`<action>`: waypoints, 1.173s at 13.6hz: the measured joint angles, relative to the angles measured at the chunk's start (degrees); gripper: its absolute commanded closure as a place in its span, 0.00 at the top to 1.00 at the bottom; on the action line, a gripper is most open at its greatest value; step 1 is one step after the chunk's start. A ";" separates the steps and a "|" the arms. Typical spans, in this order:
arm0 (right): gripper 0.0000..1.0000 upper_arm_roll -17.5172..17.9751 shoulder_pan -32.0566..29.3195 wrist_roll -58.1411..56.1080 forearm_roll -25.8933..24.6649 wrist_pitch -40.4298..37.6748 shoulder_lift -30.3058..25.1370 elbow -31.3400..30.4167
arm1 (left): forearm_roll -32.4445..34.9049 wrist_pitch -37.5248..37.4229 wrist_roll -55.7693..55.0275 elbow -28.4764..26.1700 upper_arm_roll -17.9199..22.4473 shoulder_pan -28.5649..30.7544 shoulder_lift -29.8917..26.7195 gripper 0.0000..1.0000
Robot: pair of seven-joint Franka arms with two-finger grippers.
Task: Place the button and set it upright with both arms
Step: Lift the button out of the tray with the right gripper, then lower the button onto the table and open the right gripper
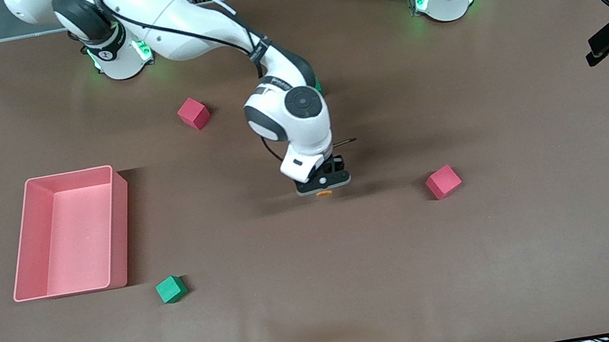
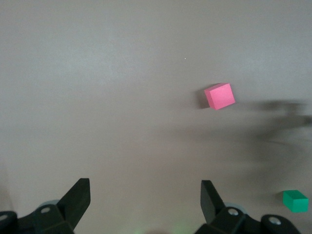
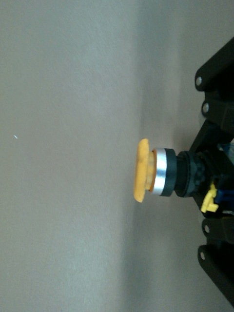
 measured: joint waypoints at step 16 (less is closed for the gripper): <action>1.00 -2.94 -1.50 0.14 0.26 -12.31 -3.00 7.39 | -0.12 -0.01 0.29 -0.07 -0.39 -0.21 0.14 1.00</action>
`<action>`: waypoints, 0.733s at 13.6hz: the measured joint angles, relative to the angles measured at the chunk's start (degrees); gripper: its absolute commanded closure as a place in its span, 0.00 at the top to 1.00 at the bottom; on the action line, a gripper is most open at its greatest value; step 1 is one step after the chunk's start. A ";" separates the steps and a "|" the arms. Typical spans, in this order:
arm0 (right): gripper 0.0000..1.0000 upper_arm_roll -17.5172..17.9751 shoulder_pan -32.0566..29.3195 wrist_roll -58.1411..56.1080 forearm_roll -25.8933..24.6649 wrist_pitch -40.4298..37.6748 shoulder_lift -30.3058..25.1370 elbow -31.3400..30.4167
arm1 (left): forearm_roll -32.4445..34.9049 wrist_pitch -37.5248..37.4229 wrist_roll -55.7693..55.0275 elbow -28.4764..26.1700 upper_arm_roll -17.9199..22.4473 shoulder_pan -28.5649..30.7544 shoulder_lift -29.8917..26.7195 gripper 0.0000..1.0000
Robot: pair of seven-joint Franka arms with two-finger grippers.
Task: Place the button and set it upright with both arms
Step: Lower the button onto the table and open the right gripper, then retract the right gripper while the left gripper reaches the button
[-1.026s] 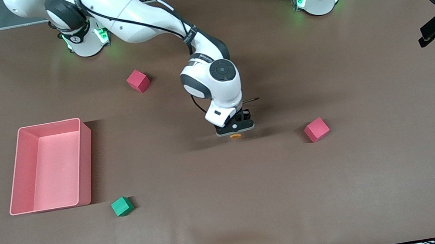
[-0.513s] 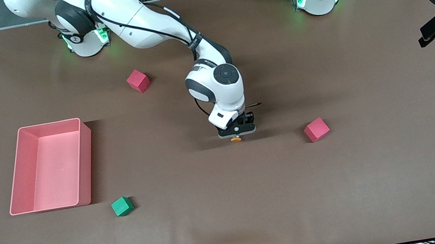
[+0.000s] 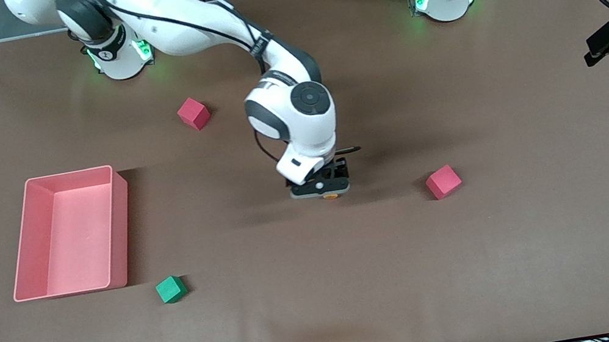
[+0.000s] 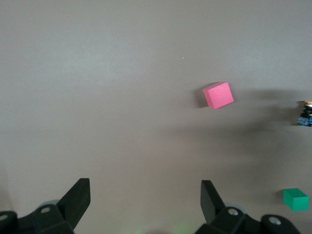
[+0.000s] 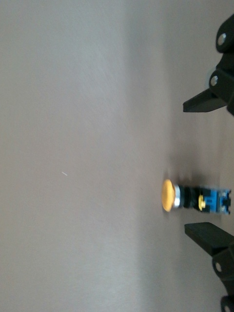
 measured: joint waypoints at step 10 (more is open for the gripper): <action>1.00 -0.07 -20.30 -26.72 5.42 -18.05 -19.03 -4.89 | -6.86 0.07 -0.01 -0.23 -0.56 -4.85 8.71 1.00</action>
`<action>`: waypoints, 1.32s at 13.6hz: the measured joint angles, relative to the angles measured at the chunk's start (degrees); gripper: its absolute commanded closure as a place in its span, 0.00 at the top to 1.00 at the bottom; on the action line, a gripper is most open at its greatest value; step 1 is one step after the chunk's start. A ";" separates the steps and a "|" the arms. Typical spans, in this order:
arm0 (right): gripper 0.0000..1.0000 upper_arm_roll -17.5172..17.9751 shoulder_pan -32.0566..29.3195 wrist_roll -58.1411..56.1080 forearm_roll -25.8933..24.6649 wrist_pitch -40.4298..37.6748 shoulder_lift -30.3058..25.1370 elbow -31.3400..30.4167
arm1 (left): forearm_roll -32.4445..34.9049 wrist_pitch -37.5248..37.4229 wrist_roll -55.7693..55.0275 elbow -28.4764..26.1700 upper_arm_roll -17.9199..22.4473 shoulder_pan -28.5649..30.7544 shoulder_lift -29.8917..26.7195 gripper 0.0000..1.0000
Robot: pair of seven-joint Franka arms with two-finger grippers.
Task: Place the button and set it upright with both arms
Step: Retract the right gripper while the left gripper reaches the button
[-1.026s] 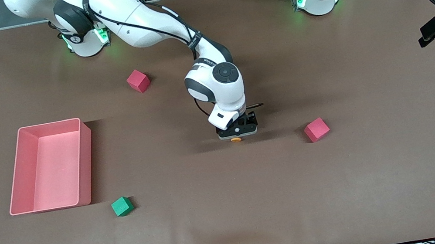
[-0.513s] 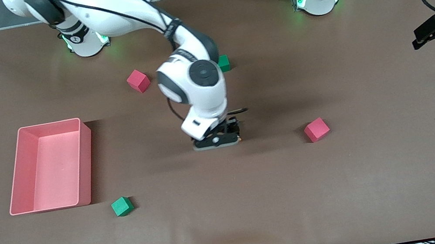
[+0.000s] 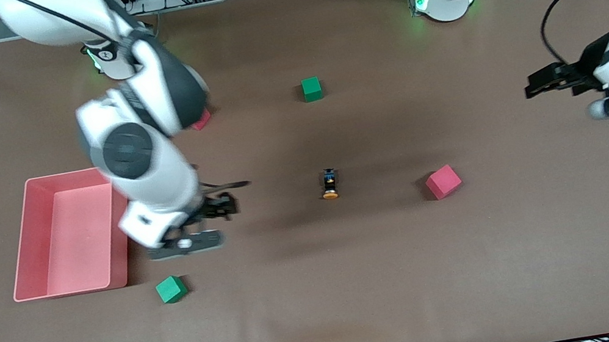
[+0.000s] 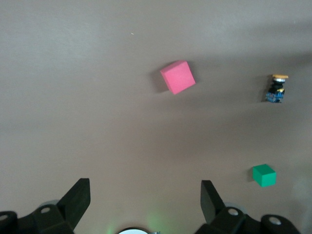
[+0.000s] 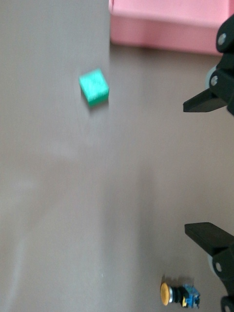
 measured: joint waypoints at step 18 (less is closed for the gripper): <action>1.00 1.16 -23.50 -19.95 1.32 -13.15 -21.20 -13.31 | 0.14 20.68 -23.51 6.63 -0.16 -28.83 24.31 1.00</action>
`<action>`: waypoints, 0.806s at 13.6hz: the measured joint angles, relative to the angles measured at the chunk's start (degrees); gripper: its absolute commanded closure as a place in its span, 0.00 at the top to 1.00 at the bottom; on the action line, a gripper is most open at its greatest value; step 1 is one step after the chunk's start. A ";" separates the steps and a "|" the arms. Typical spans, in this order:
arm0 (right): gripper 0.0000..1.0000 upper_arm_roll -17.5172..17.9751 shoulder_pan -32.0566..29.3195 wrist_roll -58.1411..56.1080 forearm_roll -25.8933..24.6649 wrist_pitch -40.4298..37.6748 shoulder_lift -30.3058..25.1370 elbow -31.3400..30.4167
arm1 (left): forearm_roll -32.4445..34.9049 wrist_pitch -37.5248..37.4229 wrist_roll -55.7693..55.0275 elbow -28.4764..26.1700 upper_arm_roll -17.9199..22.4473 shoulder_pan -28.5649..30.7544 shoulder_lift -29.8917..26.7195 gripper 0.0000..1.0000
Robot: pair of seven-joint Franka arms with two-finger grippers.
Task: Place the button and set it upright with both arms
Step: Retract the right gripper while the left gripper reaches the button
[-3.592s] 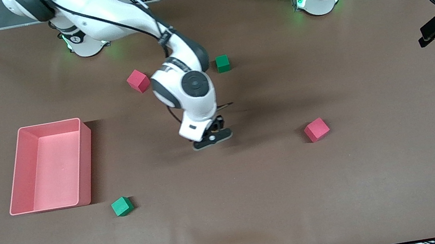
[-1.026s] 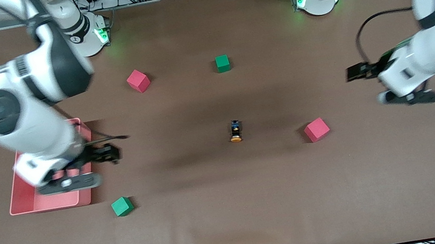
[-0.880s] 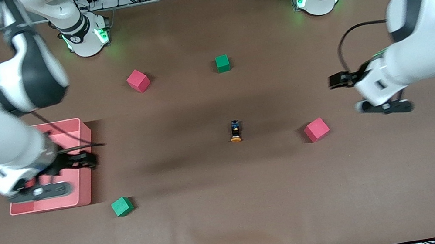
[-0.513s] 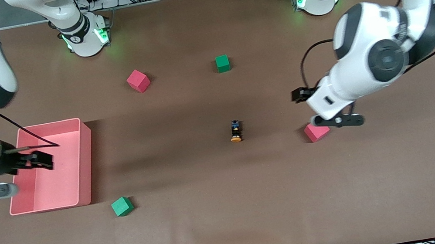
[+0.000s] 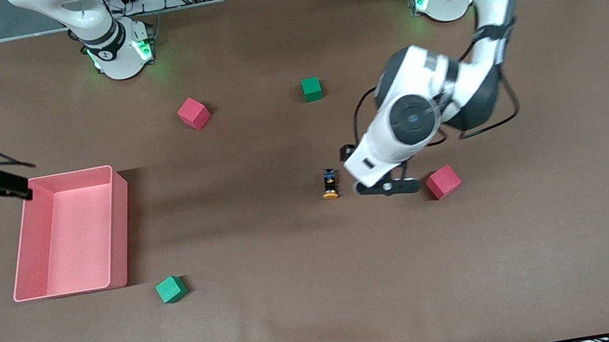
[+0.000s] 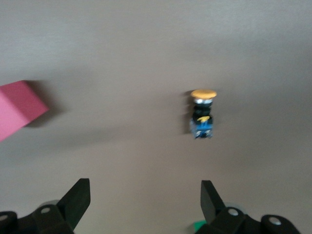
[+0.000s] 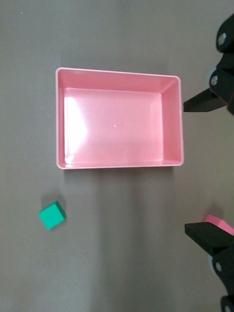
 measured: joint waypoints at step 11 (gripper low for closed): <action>1.00 -0.47 -0.49 -2.50 0.00 -7.20 -5.20 1.61 | 0.00 13.55 -10.13 1.25 0.02 -5.50 10.29 1.00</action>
